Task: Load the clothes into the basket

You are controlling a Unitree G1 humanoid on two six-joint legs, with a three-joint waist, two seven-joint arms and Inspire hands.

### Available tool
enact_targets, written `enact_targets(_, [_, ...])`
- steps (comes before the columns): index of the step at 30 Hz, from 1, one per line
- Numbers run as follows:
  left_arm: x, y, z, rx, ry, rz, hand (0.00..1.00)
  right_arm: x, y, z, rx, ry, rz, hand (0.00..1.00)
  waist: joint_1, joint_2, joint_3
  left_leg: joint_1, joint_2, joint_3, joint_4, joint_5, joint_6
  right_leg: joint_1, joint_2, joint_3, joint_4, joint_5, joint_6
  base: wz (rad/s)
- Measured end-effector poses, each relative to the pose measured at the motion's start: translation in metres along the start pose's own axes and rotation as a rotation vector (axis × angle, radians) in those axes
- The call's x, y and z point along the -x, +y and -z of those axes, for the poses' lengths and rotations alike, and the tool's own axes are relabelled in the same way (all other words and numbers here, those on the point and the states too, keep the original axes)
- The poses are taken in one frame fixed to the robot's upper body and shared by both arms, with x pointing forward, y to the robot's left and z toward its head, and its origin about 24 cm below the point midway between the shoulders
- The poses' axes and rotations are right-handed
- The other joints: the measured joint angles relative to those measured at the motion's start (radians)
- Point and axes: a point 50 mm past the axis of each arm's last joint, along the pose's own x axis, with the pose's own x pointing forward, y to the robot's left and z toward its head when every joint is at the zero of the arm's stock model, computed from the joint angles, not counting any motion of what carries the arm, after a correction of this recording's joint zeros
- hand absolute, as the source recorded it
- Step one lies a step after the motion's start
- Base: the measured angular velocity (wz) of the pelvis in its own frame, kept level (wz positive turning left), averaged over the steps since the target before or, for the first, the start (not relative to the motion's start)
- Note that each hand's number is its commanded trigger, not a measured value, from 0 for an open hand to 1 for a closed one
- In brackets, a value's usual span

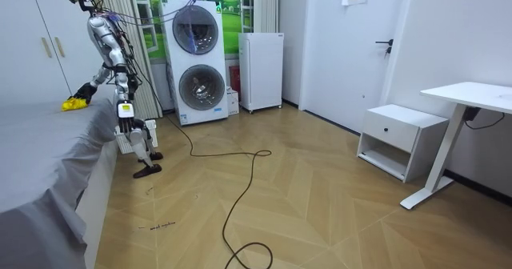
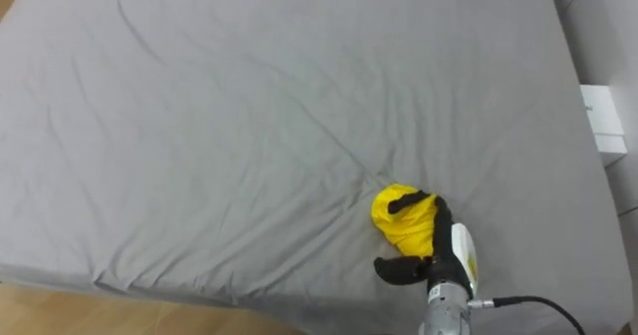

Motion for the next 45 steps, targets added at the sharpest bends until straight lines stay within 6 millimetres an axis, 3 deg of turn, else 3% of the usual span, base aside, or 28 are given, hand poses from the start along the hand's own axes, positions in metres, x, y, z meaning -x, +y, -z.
enact_targets(10, [0.000,0.000,-0.001,-0.012,-0.003,-0.032,0.00,-0.005,-0.021,0.013,0.015,0.059,0.098,1.00,-0.025,-0.002,-0.0057,-0.010,-0.002,0.000,-0.019,0.013,-0.004,0.012,0.004,-0.019,-0.046,0.001,0.001,0.07])
enact_targets(22, [-0.004,-0.007,-0.017,-0.052,-0.036,-0.022,0.00,-0.005,-0.026,0.017,-0.015,0.080,0.131,1.00,-0.024,0.001,-0.0033,-0.030,-0.002,-0.002,-0.038,0.014,-0.005,-0.014,0.005,-0.026,-0.049,0.005,-0.001,0.02])
enact_targets(27, [-0.004,-0.008,-0.016,-0.053,-0.034,-0.006,0.00,-0.006,-0.027,0.016,-0.016,0.076,0.151,1.00,-0.021,0.006,0.0051,-0.024,-0.002,-0.002,-0.043,0.016,-0.007,-0.010,0.004,-0.025,-0.049,0.005,-0.001,0.00])
enact_targets(33, [-0.004,-0.007,-0.016,-0.049,-0.035,-0.004,0.00,-0.008,-0.031,0.013,-0.069,0.072,0.158,1.00,-0.020,0.005,0.0050,-0.008,-0.002,0.004,-0.047,0.017,-0.007,0.000,0.003,-0.016,-0.048,0.005,-0.001,-0.03])
enact_targets(40, [-0.004,0.005,-0.020,-0.042,-0.051,-0.022,0.00,-0.009,-0.055,0.000,-0.145,0.030,0.182,1.00,-0.026,-0.028,0.0120,0.091,-0.001,0.055,-0.082,0.017,-0.006,0.067,0.000,0.014,-0.049,0.002,0.003,-0.16])
enact_targets(45, [-0.004,0.014,-0.018,0.010,-0.048,-0.048,0.00,-0.007,-0.073,-0.018,-0.186,-0.072,0.234,1.00,-0.056,-0.060,0.0046,0.166,0.001,0.112,-0.096,0.017,-0.006,0.117,0.000,0.070,-0.051,-0.001,0.008,-0.28])
